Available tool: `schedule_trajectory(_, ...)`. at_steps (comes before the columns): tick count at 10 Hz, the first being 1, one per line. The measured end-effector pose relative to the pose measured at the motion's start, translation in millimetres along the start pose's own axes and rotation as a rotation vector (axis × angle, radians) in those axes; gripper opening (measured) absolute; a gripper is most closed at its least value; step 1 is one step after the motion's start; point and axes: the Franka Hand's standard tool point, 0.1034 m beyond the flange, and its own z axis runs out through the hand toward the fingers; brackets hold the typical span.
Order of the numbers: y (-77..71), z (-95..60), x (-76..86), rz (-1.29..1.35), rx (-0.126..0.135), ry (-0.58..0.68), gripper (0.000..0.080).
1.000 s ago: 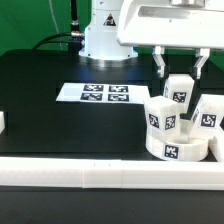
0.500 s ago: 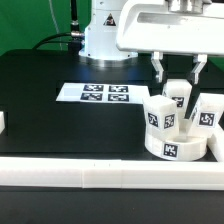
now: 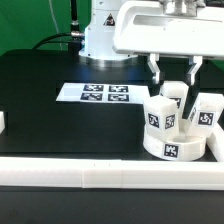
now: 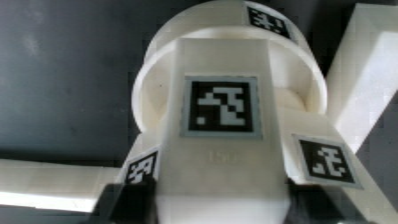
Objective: Assemble stool
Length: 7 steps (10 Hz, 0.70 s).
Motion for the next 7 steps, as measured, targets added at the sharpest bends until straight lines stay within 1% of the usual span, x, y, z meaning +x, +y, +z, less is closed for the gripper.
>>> schedule_trajectory(1, 0.0, 0.0, 0.0, -0.001, 0.000, 0.000, 0.0407)
schedule_trajectory(2, 1.0, -0.3, -0.2, -0.012, 0.000, -0.011, 0.0542)
schedule_trajectory(3, 4.8, -5.6, 4.5, -0.024, 0.002, -0.037, 0.0627)
schedule_trajectory(5, 9.4, -19.0, 10.7, -0.030, 0.012, -0.052, 0.0643)
schedule_trajectory(6, 10.4, -29.0, 16.0, -0.025, 0.021, -0.054, 0.0648)
schedule_trajectory(7, 10.1, -28.0, 15.6, -0.027, 0.020, -0.048, 0.0648)
